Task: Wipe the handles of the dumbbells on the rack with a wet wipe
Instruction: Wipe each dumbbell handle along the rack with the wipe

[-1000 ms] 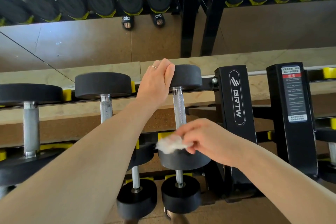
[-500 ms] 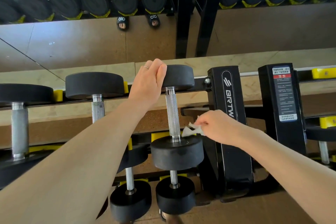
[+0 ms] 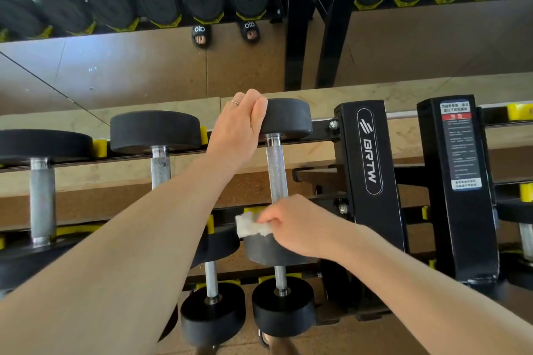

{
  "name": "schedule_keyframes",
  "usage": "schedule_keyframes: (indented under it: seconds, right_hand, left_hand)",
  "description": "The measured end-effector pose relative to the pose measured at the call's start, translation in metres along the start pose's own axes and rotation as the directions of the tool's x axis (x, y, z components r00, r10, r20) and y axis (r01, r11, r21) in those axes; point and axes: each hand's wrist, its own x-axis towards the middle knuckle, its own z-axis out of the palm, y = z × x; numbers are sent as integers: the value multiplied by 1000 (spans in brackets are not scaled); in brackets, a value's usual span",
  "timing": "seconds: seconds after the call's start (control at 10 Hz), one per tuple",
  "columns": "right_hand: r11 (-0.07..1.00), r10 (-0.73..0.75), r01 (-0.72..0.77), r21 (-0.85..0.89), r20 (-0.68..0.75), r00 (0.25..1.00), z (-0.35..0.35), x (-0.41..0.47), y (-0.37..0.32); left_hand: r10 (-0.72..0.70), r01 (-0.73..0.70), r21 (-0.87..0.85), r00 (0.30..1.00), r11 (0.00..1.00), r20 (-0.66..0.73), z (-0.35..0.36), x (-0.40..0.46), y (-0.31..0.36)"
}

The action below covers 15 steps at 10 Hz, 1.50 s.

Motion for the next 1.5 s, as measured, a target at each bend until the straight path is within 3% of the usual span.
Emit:
schedule_keyframes:
  seconds: [0.1,0.2,0.3,0.4,0.5,0.7,0.9,1.0,1.1,1.4,1.5]
  right_hand:
    - [955,139,-146,-257,-45,989,-21,-6,30]
    - [926,304,-329,-184,-152,940,-40,-10,63]
    - [924,383,-381,34,-96,919,-34,0,68]
    - [914,405,-403,40,-44,913,-17,19,50]
    - [940,339,-340,-24,-25,940,-11,27,28]
    - [987,78,-98,127,155,985,-21,20,0]
    - [991,5,21,-132,193,981,-17,17,23]
    - [988,-49,58,-142,65,997,-7,13,28]
    - [996,-85,84,-16,-60,995,-1,7,37]
    - [989,143,-151,-3,-306,941,-4,4,76]
    - [973,231,-219,73,-282,931,-1,0,81]
  left_hand:
    - [-3,3,21,1000,1000,2,1,-1,0]
    - [-2,3,25,1000,1000,-4,2,0,0]
    - [-5,5,21,1000,1000,1,3,2,-2]
    - [-3,3,13,1000,1000,2,3,1,-2]
    - [4,-4,22,1000,1000,3,2,1,-1]
    - [6,-6,25,1000,1000,-4,1,1,-1]
    - [14,-14,42,1000,999,-7,2,2,-1]
    - [20,-19,52,1000,998,-6,3,2,-2]
    - [20,-20,48,1000,999,-4,3,3,-3]
    - [24,-24,57,1000,998,-10,3,2,-3]
    - [11,-11,46,1000,999,-8,3,2,-2]
